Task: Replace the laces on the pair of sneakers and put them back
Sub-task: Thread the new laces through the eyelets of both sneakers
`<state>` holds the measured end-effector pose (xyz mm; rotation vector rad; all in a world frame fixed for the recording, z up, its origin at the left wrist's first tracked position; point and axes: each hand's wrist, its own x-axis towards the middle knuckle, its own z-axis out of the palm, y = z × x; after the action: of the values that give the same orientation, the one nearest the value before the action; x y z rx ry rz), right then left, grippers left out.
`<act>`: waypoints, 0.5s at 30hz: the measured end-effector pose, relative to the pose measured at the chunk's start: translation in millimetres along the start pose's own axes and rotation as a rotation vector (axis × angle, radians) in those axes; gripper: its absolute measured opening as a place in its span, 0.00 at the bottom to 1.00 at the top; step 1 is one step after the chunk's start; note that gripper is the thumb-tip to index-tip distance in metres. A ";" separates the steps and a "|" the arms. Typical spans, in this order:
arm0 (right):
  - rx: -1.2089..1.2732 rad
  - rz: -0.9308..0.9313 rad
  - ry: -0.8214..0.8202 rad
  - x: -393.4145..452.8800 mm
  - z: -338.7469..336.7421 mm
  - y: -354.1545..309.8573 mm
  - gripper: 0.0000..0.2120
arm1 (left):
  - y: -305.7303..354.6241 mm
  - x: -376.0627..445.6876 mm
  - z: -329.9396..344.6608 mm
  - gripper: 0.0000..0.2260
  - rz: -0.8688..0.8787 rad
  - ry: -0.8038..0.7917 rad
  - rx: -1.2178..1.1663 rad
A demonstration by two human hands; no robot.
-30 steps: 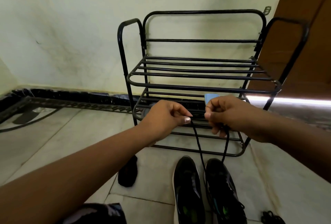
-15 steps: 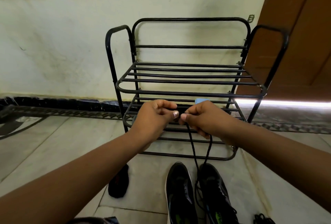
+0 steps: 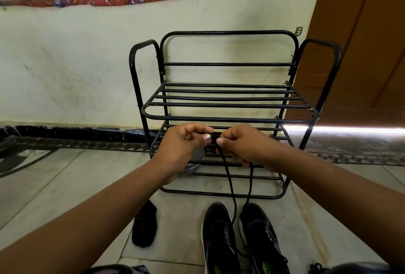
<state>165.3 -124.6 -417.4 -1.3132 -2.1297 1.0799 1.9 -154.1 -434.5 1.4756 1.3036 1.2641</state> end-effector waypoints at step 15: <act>-0.060 0.031 -0.160 9.0 6.1 9.4 0.12 | -12.1 3.0 -7.0 0.07 -0.067 -0.046 0.110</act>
<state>162.2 -116.7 -428.9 -1.3313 -2.2804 1.1780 -7.5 -149.6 -444.2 1.5156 1.3992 1.1246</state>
